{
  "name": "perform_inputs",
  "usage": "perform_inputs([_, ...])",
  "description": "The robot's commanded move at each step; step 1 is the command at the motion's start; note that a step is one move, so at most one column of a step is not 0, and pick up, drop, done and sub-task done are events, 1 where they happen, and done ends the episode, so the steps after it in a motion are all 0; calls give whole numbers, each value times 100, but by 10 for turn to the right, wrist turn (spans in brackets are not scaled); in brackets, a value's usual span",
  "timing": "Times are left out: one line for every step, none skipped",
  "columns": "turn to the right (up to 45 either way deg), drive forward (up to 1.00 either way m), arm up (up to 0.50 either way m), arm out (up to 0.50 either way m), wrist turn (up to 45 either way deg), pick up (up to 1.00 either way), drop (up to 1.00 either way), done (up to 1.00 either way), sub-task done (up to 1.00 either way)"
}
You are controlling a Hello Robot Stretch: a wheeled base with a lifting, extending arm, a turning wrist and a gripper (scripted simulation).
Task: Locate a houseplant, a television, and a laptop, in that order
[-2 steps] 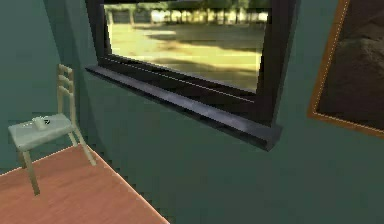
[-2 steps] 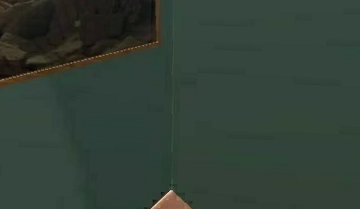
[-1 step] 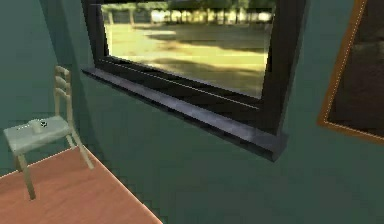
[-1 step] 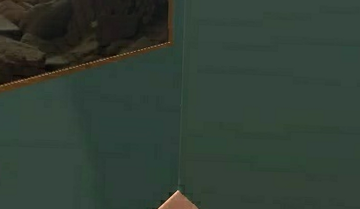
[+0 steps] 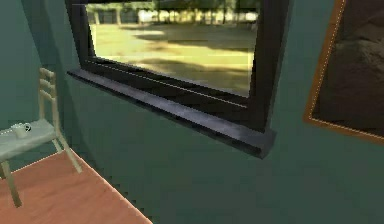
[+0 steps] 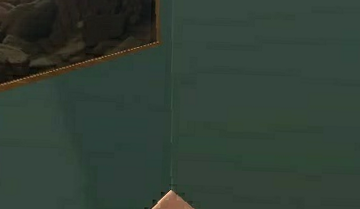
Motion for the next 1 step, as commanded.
perform_inputs([0,40,0,0,0,0,0,0,0])
